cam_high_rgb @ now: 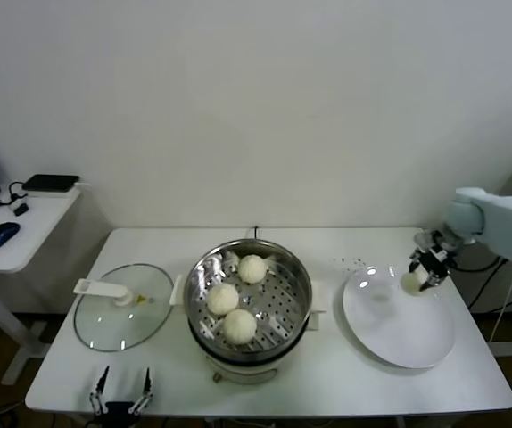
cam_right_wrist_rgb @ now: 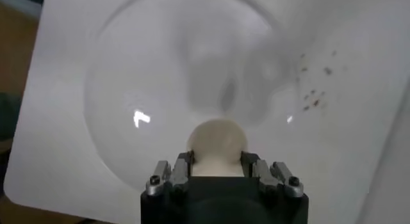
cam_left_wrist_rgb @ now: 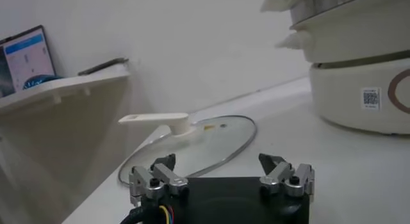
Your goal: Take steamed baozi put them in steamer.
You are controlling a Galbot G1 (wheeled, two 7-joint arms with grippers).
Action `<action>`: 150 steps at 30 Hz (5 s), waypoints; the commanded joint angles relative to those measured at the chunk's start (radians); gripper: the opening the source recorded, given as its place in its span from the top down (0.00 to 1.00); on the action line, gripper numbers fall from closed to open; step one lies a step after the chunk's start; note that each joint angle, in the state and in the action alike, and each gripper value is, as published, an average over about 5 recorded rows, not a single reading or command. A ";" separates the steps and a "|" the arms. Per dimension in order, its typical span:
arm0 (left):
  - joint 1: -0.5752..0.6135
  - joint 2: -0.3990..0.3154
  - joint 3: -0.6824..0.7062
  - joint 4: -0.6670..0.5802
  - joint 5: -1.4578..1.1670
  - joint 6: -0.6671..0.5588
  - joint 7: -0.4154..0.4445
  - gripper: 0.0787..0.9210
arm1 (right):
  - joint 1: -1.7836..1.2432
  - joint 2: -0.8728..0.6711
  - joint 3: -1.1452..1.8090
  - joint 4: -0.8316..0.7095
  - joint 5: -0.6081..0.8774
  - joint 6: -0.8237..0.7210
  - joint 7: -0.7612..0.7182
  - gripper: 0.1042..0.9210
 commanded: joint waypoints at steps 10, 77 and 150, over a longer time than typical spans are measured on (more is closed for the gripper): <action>0.006 -0.029 0.018 -0.021 -0.001 0.008 0.002 0.12 | 0.571 0.257 -0.187 0.539 0.738 -0.429 0.165 0.48; -0.020 -0.030 0.006 -0.022 -0.008 -0.001 0.009 0.12 | -0.433 -0.219 0.746 0.651 0.552 -0.356 0.878 0.12; 0.006 -0.041 0.019 -0.042 0.022 -0.020 0.007 0.12 | -2.493 0.559 2.299 0.670 0.087 0.525 0.826 0.12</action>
